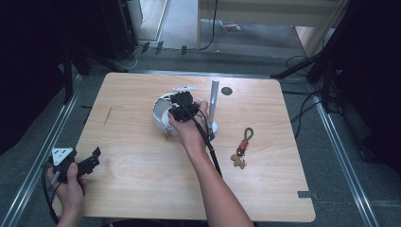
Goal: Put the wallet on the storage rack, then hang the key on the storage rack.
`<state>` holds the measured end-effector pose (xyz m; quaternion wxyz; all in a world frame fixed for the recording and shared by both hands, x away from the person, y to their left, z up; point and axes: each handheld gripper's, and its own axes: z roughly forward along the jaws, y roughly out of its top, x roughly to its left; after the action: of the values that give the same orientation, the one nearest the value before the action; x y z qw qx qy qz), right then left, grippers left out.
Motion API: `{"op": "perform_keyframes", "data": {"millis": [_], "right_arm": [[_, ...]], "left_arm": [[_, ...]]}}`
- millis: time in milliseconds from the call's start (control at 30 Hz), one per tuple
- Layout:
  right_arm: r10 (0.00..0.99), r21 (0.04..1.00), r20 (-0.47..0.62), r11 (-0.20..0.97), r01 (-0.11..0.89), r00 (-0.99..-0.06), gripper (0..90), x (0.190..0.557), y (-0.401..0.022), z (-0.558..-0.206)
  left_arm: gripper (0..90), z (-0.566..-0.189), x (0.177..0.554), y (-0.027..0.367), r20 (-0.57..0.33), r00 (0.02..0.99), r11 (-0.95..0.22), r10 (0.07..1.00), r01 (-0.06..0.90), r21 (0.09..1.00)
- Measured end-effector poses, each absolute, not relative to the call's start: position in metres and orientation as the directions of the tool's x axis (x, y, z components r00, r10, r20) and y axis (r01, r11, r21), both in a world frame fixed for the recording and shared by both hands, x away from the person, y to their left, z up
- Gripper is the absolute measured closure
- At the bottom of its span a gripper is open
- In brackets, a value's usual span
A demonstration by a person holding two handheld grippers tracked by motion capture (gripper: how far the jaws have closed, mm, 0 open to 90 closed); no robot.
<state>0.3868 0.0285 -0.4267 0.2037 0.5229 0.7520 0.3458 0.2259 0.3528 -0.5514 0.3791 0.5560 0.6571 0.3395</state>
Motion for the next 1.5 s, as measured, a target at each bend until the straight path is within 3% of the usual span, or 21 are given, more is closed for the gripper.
{"op": "perform_keyframes", "data": {"millis": [233, 367, 600, 633, 767, 833, 1167, 1233, 1300, 1500], "right_arm": [[0.93, 0.728, 0.031, 0.229, 0.646, -0.365, 62.1, 0.393, 0.027, -0.436], [0.913, 0.753, 0.032, 0.246, 0.611, -0.407, 49.6, 0.389, 0.025, -0.435], [0.91, 0.778, 0.061, 0.214, 0.591, -0.409, 44.9, 0.376, 0.011, -0.43], [0.912, 0.779, 0.064, 0.208, 0.591, -0.405, 46.7, 0.374, 0.008, -0.43], [0.906, 0.768, 0.114, 0.18, 0.614, -0.407, 67.7, 0.366, 0.001, -0.429], [0.902, 0.766, 0.116, 0.185, 0.616, -0.415, 72.2, 0.366, 0.005, -0.429], [0.908, 0.761, 0.083, 0.208, 0.615, -0.41, 75.3, 0.372, 0.017, -0.432], [0.907, 0.758, 0.091, 0.205, 0.619, -0.412, 73.3, 0.374, 0.017, -0.432], [0.903, 0.767, 0.105, 0.193, 0.613, -0.416, 63.7, 0.373, 0.015, -0.429], [0.897, 0.765, 0.097, 0.209, 0.609, -0.43, 51.2, 0.368, 0.013, -0.427]], "left_arm": [[13.8, -0.551, 0.226, 0.353, -0.12, -0.09, 0.149, 0.989, 0.476, 0.867], [13.8, -0.551, 0.226, 0.353, -0.121, -0.089, 0.149, 0.989, 0.475, 0.867], [13.8, -0.551, 0.226, 0.353, -0.123, -0.089, 0.15, 0.988, 0.474, 0.867], [13.8, -0.551, 0.226, 0.353, -0.123, -0.089, 0.151, 0.988, 0.473, 0.868], [13.8, -0.551, 0.226, 0.353, -0.123, -0.09, 0.151, 0.988, 0.474, 0.868], [13.9, -0.551, 0.226, 0.353, -0.12, -0.089, 0.148, 0.989, 0.475, 0.867], [13.9, -0.551, 0.224, 0.353, -0.127, -0.083, 0.151, 0.988, 0.47, 0.87], [13.9, -0.551, 0.224, 0.353, -0.125, -0.082, 0.149, 0.989, 0.473, 0.869], [13.9, -0.551, 0.224, 0.353, -0.125, -0.082, 0.149, 0.989, 0.473, 0.868], [13.8, -0.551, 0.224, 0.353, -0.123, -0.082, 0.148, 0.989, 0.474, 0.868]]}}
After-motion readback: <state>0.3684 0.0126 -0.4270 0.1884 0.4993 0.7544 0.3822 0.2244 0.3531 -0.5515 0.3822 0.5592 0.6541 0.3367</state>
